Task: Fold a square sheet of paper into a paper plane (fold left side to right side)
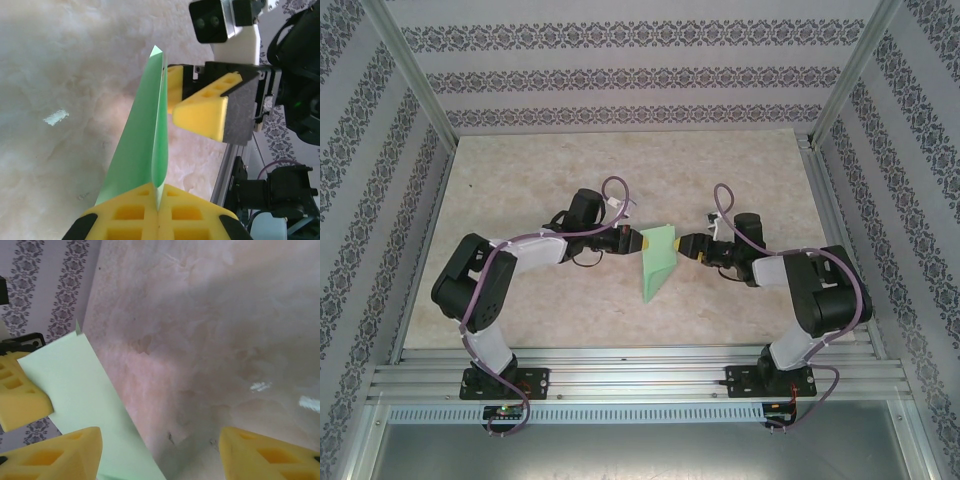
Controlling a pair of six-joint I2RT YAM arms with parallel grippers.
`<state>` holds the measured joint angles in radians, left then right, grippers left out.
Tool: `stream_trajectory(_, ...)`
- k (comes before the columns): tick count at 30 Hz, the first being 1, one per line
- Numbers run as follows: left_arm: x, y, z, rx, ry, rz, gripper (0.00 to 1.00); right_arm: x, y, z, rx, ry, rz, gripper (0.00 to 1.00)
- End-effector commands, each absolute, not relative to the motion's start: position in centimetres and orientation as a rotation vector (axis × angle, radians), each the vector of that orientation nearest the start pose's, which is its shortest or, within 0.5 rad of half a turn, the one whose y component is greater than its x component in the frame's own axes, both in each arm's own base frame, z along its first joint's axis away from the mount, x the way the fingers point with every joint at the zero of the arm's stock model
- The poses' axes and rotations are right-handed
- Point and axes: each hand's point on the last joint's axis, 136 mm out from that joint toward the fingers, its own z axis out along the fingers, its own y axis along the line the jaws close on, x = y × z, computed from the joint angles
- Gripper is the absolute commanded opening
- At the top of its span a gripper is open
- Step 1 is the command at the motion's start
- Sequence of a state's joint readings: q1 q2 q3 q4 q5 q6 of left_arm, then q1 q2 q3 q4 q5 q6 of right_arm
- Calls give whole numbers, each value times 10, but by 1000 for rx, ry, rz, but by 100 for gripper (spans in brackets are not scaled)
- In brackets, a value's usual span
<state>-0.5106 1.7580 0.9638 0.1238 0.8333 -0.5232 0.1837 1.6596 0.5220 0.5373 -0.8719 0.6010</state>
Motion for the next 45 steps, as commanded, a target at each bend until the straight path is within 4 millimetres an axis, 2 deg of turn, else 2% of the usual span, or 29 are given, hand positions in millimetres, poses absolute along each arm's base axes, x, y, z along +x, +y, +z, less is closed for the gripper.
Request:
stream_trajectory(1,307,-319,131,575,2313,-1478,0,328,209,101,-184,2111,1479,60)
stream_trajectory(12,313,-313,127,535,2330,-1460,0,326,217,93,-174,2127,1517,36)
stream_trajectory(18,316,-309,126,510,2332,-1455,1,324,219,93,-181,2137,1512,16)
stream_trajectory(19,317,-308,127,503,2331,-1446,6,324,220,94,-181,2138,1508,12)
stream_trajectory(22,321,-301,128,480,2329,-1415,12,325,220,95,-164,2151,1496,0)
stream_trajectory(24,323,-296,130,466,2330,-1383,19,324,221,97,-161,2163,1488,0)
stream_trajectory(26,327,-288,130,438,2350,-1318,38,325,222,97,-148,2184,1466,0)
stream_trajectory(29,331,-269,135,417,2364,-1141,50,327,221,93,-90,2251,1411,0)
stream_trajectory(30,330,-262,142,415,2348,-1087,52,327,221,91,-68,2281,1395,0)
stream_trajectory(33,320,-247,155,433,2339,-920,54,328,219,88,14,2352,1356,0)
stream_trajectory(37,284,-251,163,533,2349,-772,54,328,214,86,105,2454,1294,0)
stream_trajectory(41,250,-264,147,568,2394,-715,54,326,209,82,198,2533,1241,0)
stream_trajectory(45,235,-285,128,588,2420,-679,54,326,208,75,282,2572,1246,0)
